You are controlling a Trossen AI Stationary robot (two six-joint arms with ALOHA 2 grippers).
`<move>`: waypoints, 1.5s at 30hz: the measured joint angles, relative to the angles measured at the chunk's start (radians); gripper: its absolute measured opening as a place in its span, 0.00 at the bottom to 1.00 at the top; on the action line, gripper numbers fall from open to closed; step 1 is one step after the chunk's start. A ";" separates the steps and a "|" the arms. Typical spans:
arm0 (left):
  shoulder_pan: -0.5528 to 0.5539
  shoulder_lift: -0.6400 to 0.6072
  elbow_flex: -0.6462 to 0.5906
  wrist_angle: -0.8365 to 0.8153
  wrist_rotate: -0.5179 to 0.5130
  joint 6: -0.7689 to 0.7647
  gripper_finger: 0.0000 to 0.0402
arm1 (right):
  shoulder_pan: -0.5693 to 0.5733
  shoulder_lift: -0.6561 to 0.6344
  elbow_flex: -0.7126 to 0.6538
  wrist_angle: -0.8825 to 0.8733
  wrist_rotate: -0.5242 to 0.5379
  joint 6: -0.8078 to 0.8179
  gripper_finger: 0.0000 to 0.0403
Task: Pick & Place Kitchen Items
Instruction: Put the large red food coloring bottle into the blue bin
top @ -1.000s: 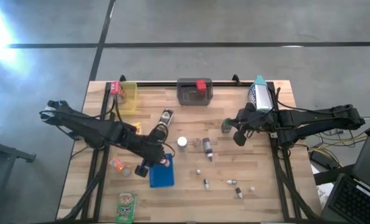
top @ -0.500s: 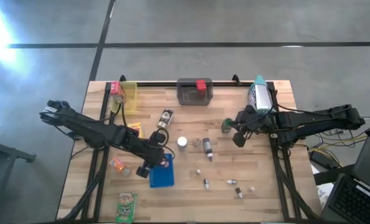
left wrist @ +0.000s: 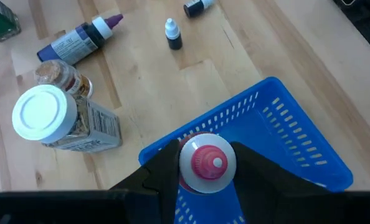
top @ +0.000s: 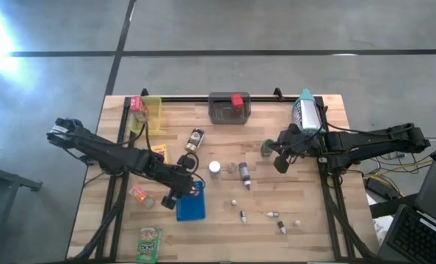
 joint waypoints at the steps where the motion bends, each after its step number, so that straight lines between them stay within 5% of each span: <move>1: 0.000 0.000 -0.011 0.019 0.000 0.001 0.33 | 0.000 0.000 0.000 0.003 0.000 0.000 0.02; 28: -0.036 0.003 -0.052 0.141 0.119 -0.015 0.33 | 0.000 0.000 0.000 0.014 -0.001 -0.005 0.02; 45: -0.066 0.138 -0.014 0.144 0.143 0.008 0.33 | 0.000 0.000 -0.004 0.016 -0.001 -0.004 0.02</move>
